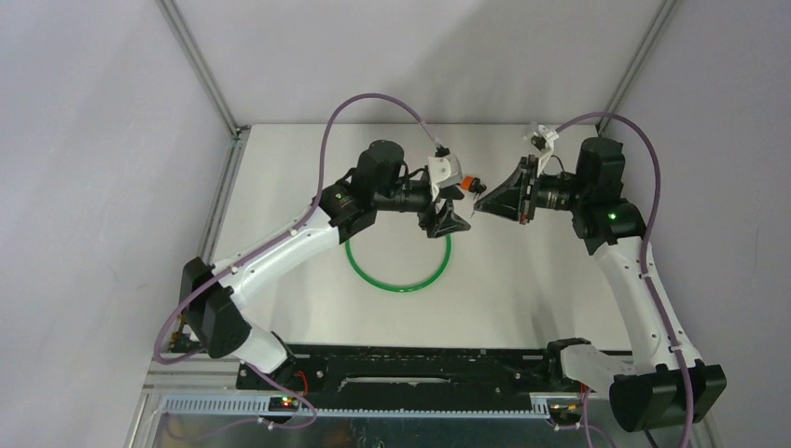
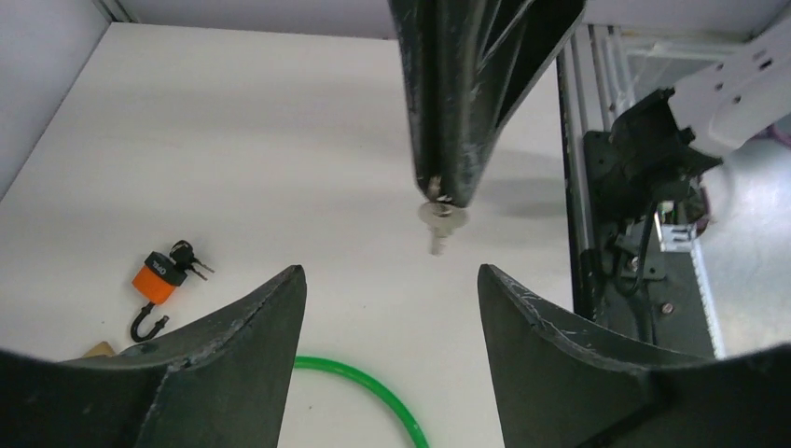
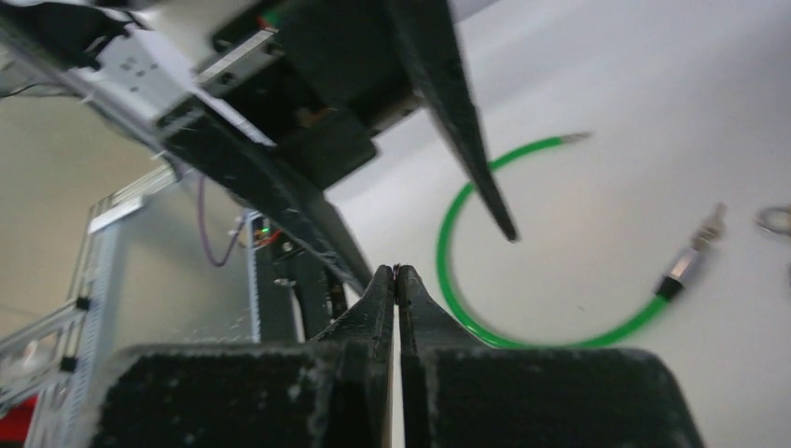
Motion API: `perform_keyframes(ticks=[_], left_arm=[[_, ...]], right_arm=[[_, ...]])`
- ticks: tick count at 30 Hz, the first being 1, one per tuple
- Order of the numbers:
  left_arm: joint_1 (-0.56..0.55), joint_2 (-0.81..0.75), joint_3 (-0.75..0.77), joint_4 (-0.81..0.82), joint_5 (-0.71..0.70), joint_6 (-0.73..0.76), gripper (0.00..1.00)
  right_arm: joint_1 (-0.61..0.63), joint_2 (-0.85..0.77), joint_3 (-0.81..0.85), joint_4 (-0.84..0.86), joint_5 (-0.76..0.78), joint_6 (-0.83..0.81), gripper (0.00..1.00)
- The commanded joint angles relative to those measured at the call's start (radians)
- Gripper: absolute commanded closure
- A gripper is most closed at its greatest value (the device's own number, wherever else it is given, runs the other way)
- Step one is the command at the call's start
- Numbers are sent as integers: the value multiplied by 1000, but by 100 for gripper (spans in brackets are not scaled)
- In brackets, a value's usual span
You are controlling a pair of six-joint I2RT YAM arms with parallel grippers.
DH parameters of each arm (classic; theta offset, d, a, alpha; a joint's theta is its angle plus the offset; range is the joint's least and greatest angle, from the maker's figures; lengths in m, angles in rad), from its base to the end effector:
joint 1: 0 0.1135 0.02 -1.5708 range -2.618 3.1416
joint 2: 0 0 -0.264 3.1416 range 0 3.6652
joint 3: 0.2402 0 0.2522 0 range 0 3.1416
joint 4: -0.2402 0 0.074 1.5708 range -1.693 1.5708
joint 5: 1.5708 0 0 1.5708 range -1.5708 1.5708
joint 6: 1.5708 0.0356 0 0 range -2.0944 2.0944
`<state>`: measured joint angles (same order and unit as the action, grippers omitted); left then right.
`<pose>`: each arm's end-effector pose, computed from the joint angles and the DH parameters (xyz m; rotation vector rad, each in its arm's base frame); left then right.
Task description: Unlock with the key
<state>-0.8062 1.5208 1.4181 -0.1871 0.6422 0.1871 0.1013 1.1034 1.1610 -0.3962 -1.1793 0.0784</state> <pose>0.2303 -0.2709 0.3824 1.2988 1.4233 -1.0171 0.2203 0.0555 0.3941 -0.8182 1.6773 1.2310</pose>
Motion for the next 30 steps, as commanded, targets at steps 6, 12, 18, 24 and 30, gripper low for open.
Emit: perform_keyframes(ticks=[6, 12, 18, 24, 30], left_arm=[[-8, -119, -125, 55, 208, 156, 31], [-21, -136, -139, 39, 333, 169, 35], [-43, -110, -117, 32, 401, 138, 38], [-59, -86, -99, 56, 435, 80, 52], [-61, -87, -99, 82, 434, 36, 70]], right_arm=[[72, -10, -4, 83, -212, 3, 100], [92, -8, -4, 30, -258, -75, 100], [113, -16, -4, -1, -288, -149, 100], [119, -39, -4, -44, -289, -200, 100], [117, -57, -4, -96, -286, -255, 100]])
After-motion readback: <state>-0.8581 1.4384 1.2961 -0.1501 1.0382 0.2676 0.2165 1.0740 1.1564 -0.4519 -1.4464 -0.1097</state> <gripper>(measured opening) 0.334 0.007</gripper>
